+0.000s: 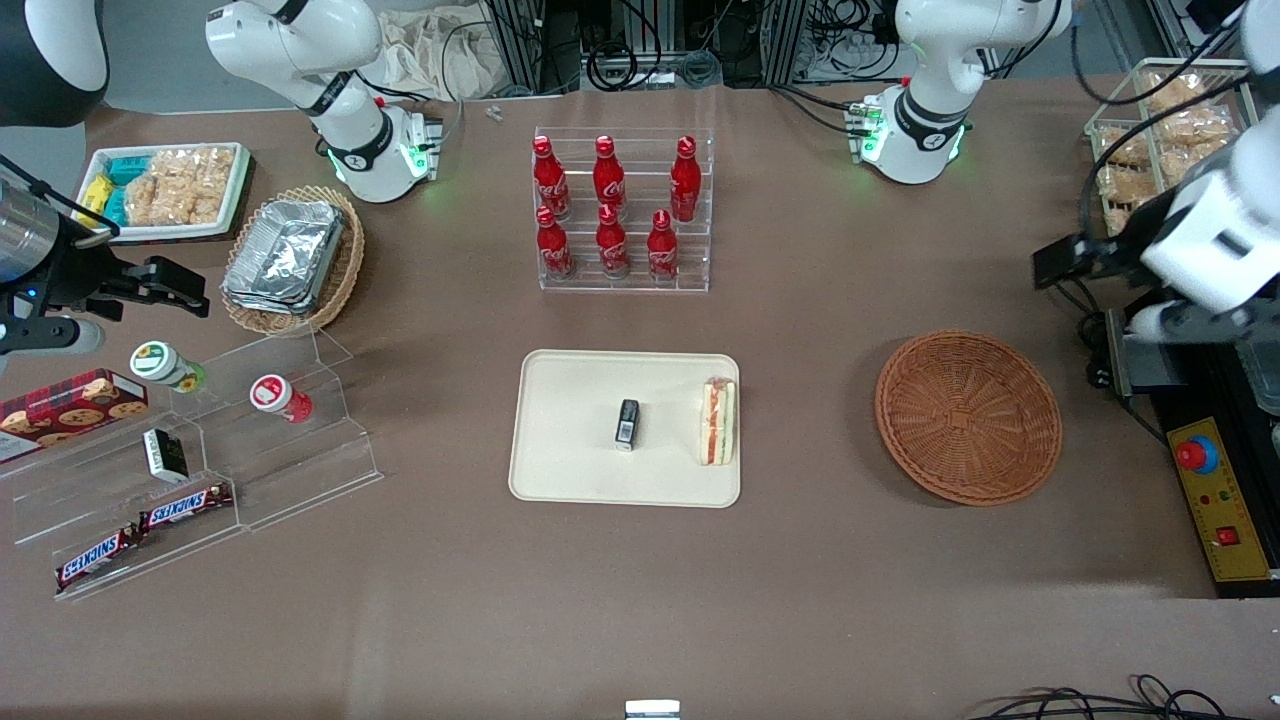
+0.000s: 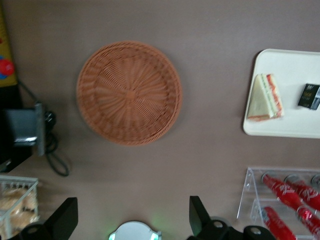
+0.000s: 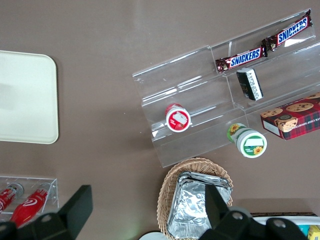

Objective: Place sandwich from basket to tray

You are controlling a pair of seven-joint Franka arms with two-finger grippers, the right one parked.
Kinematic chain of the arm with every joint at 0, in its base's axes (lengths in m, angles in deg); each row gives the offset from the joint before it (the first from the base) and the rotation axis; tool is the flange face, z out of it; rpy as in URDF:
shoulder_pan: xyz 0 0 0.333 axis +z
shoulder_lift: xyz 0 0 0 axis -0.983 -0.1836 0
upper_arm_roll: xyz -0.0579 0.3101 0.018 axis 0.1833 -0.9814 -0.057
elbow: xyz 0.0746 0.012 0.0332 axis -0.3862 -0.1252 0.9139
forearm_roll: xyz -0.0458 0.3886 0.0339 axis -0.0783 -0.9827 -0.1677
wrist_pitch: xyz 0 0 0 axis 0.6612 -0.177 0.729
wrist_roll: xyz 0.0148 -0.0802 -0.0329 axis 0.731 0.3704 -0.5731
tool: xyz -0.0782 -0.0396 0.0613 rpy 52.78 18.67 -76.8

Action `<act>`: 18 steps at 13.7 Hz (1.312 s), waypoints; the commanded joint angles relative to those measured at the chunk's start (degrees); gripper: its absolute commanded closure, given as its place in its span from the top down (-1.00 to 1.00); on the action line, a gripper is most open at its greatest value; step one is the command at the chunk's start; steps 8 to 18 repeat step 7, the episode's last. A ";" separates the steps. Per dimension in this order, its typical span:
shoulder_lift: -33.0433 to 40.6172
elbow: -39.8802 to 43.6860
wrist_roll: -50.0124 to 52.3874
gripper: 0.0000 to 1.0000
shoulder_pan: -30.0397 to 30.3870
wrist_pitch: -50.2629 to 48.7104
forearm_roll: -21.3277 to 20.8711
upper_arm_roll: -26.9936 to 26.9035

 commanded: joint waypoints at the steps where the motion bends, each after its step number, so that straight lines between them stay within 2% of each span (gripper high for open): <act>1: 7.22 -8.84 -0.98 1.00 -0.91 0.56 0.26 -1.13; 2: 8.63 -11.13 -0.98 1.00 -1.00 1.26 -0.09 -1.13; 6: 7.16 -9.75 -1.16 1.00 -1.96 1.45 -1.50 -0.78; 18: 7.24 -9.92 -1.16 1.00 -1.96 1.45 -1.33 -0.69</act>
